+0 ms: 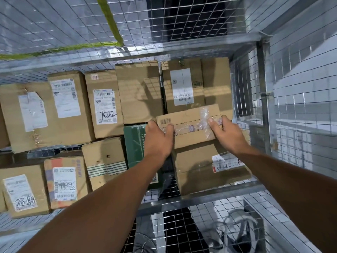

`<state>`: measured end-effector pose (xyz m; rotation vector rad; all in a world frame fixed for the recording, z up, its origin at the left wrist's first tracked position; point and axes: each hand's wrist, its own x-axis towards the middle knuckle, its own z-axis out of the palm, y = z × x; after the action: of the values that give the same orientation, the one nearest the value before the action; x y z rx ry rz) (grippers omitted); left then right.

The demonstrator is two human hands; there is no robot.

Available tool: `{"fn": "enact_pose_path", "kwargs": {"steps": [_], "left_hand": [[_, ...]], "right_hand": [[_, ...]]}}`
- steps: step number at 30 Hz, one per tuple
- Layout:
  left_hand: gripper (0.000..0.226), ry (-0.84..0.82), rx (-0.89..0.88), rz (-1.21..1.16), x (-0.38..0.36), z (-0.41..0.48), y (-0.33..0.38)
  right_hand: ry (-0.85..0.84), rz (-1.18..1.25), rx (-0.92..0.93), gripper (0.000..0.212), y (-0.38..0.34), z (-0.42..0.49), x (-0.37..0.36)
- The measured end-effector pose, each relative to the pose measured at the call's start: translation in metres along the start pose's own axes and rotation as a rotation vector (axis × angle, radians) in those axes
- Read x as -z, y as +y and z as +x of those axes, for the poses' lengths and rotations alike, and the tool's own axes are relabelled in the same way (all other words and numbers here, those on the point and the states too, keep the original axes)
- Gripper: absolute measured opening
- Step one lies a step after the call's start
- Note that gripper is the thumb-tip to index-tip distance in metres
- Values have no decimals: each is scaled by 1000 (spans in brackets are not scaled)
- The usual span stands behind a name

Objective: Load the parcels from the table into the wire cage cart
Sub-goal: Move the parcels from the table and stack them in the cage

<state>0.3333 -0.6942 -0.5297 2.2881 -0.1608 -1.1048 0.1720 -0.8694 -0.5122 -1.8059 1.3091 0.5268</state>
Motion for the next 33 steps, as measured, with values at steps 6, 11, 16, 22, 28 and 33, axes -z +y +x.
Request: {"fn": "enact_pose_path", "kwargs": {"steps": [6, 11, 16, 22, 28, 33], "left_hand": [[44, 141, -9, 30, 0, -7, -5], [33, 51, -4, 83, -1, 1, 5], [25, 66, -15, 75, 10, -4, -1], [31, 5, 14, 93, 11, -4, 3], [43, -53, 26, 148, 8, 4, 2], [45, -135, 43, 219, -1, -5, -1]], "right_hand": [[-178, 9, 32, 70, -12, 1, 3], [-168, 53, 40, 70, -5, 9, 11], [-126, 65, 79, 49, -2, 2, 9], [-149, 22, 28, 69, -5, 3, 10], [-141, -5, 2, 49, 1, 9, 2], [-196, 49, -79, 34, 22, 1, -3]]}}
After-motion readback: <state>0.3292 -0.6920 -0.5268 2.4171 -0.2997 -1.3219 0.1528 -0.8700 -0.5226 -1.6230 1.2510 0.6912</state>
